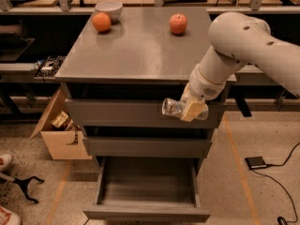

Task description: Place redbull can into bottom drawer

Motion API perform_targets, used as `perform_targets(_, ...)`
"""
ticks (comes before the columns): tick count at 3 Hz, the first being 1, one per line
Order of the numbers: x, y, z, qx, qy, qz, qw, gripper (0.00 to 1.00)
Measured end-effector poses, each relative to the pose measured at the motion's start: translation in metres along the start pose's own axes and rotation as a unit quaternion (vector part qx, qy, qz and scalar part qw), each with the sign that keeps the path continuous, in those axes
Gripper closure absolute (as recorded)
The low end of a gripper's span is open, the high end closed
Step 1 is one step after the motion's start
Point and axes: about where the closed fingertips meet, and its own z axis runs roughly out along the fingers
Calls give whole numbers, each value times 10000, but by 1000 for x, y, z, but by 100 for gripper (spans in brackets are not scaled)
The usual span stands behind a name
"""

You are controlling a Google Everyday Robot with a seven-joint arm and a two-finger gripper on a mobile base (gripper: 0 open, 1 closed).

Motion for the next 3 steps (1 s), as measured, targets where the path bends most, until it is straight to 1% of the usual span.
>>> perform_targets(1, 9, 22, 47, -107, -187, 95, 9997, 100)
perform_targets(2, 15, 41, 100, -148, -376, 198, 9990, 100)
perform_targets(3, 14, 54, 148, -105, -684, 318, 9971, 100)
